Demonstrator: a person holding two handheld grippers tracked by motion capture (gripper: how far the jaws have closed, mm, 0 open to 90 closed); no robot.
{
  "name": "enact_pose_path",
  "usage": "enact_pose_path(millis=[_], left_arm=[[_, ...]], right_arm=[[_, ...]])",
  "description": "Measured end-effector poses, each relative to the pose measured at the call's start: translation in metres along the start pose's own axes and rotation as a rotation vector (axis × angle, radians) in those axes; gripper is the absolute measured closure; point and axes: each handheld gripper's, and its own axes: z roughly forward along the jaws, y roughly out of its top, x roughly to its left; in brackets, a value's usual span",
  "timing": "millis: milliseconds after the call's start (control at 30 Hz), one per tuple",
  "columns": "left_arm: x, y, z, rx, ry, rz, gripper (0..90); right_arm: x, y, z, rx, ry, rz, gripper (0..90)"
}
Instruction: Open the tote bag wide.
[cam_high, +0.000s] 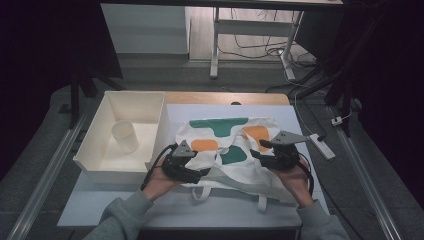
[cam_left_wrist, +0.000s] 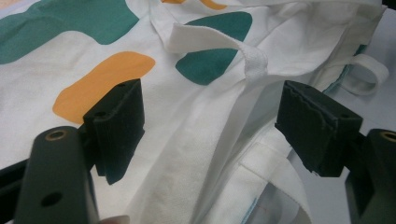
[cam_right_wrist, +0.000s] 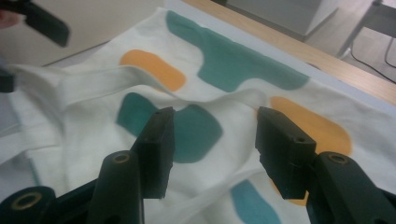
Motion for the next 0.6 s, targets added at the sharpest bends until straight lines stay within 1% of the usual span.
enact_pose_path(millis=[233, 333, 433, 533, 600], left_arm=[[0.000, 0.000, 0.000, 0.000, 0.000, 0.001, 23.6], [-0.001, 0.000, 0.000, -0.001, -0.001, 0.003, 23.6], [-0.002, 0.000, 0.000, 0.000, -0.002, 0.007, 23.6], [-0.001, 0.000, 0.000, 0.002, -0.001, 0.006, 23.6], [-0.001, 0.000, 0.001, 0.004, -0.001, 0.007, 23.6]], right_arm=[[0.032, -0.008, -0.007, -0.017, 0.065, -0.050, 48.6], [0.046, -0.012, -0.011, -0.013, 0.094, -0.066, 48.7], [0.060, -0.017, -0.014, -0.006, 0.146, -0.070, 48.9], [0.074, -0.021, -0.014, 0.006, 0.190, -0.102, 48.9], [0.083, -0.023, -0.011, 0.023, 0.227, -0.112, 48.9]])
